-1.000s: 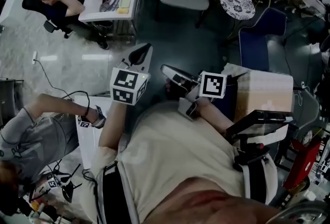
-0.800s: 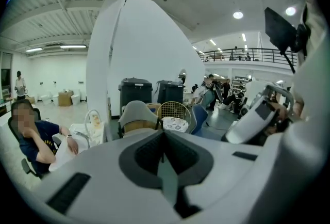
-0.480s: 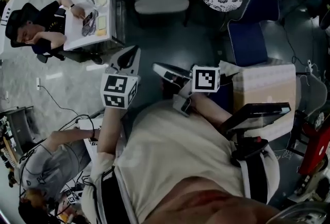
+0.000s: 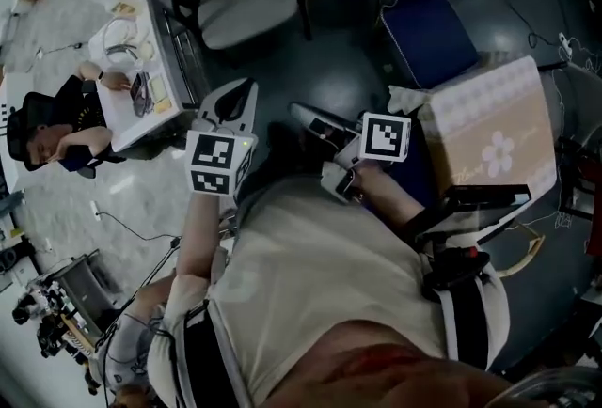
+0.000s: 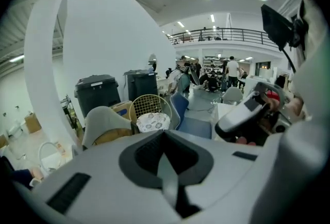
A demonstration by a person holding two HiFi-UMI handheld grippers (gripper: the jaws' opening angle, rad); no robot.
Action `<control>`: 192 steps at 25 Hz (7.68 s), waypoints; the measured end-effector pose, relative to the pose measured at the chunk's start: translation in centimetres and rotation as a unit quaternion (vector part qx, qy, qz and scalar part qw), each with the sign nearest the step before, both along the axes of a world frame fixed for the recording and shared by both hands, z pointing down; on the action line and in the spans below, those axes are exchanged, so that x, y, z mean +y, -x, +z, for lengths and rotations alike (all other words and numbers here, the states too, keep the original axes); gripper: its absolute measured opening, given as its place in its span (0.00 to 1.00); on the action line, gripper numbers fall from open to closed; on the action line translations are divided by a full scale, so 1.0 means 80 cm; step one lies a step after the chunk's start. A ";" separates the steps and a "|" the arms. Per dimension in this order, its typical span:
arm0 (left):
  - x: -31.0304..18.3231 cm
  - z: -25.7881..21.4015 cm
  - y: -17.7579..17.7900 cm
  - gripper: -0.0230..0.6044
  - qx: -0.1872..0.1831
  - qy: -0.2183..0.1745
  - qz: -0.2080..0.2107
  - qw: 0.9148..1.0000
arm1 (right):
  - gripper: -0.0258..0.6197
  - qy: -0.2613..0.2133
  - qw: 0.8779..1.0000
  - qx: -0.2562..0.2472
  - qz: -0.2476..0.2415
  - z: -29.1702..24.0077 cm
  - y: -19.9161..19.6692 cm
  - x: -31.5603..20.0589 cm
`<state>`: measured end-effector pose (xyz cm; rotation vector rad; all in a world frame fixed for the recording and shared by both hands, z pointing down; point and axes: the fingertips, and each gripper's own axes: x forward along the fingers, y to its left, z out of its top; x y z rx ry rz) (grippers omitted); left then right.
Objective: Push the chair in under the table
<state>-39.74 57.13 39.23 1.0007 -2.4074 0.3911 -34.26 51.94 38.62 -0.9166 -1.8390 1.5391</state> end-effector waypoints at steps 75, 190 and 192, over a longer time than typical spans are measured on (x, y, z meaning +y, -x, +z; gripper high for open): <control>-0.570 0.061 0.283 0.05 0.058 0.018 0.371 0.926 | 0.06 -0.027 0.905 0.097 0.414 0.042 0.197 -0.514; -0.740 0.341 0.448 0.28 0.197 0.379 0.375 0.823 | 0.06 0.010 0.801 0.150 0.579 0.067 0.217 -0.691; -0.732 0.344 0.450 0.28 0.203 0.380 0.370 0.823 | 0.06 0.011 0.799 0.151 0.582 0.068 0.214 -0.692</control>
